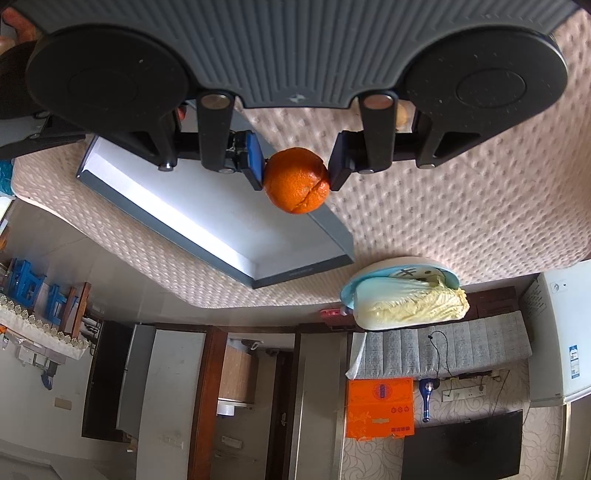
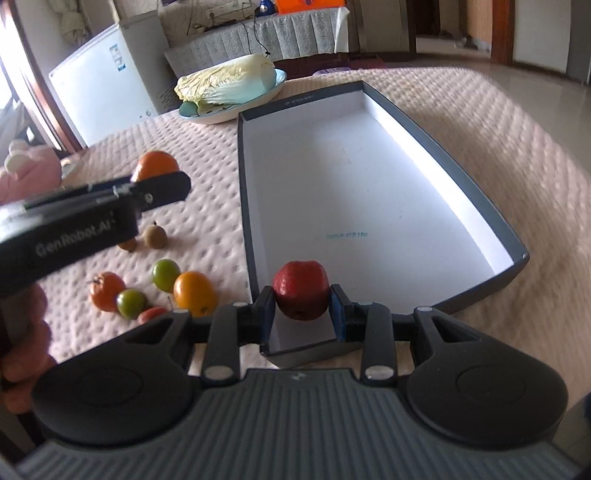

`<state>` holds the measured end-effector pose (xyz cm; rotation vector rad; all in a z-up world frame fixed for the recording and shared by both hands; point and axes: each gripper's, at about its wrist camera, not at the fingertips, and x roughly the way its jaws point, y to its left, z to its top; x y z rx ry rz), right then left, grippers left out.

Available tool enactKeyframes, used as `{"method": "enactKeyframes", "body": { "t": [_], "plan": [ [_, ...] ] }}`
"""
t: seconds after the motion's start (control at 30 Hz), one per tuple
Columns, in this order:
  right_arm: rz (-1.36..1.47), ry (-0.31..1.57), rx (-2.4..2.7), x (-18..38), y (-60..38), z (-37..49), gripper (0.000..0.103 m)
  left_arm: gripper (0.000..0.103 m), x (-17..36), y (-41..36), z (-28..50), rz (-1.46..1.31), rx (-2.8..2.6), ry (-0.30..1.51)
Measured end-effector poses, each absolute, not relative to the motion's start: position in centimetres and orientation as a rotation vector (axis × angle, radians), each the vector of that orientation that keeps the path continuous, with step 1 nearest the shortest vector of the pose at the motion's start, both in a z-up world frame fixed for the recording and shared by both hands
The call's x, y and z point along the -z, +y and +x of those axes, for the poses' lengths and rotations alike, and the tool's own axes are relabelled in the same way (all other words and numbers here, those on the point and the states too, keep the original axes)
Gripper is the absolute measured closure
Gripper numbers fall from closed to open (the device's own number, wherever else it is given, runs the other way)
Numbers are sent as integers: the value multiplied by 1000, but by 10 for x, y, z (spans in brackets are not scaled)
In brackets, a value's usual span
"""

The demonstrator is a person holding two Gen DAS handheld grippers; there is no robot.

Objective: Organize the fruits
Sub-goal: 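Lower the orange into the grey box and open left tool while right releases the apple there, then move both tools back over the remaining fruits on the table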

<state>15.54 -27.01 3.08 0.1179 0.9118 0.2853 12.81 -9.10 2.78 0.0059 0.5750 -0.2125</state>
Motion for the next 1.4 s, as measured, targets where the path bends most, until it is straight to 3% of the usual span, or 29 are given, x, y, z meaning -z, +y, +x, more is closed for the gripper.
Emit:
{"method": "enactKeyframes", "body": {
  "t": [0.2, 0.43, 0.87, 1.0, 1.07, 1.17, 1.3, 1.4],
  "plan": [
    [333, 927, -324, -29, -299, 162, 68, 60, -22, -116, 132, 37, 231, 567],
    [59, 712, -210, -52, -305, 165, 68, 60, -15, -147, 154, 54, 250, 549],
    [-44, 815, -164, -17, -313, 195, 67, 59, 5, -171, 200, 39, 293, 591],
    [-78, 828, -111, -14, -313, 193, 68, 40, 5, -170, 200, 41, 297, 577],
    [-117, 813, -95, -15, -312, 190, 67, 36, 3, -169, 198, 37, 300, 571],
    [-94, 777, -99, -21, -316, 185, 54, 33, -1, -168, 194, 45, 291, 563],
    [-60, 698, -101, -34, -317, 179, 45, 25, -8, -163, 186, 42, 272, 545],
    [-29, 646, -94, -43, -312, 174, 43, 24, -13, -156, 179, 31, 256, 532]
  ]
}}
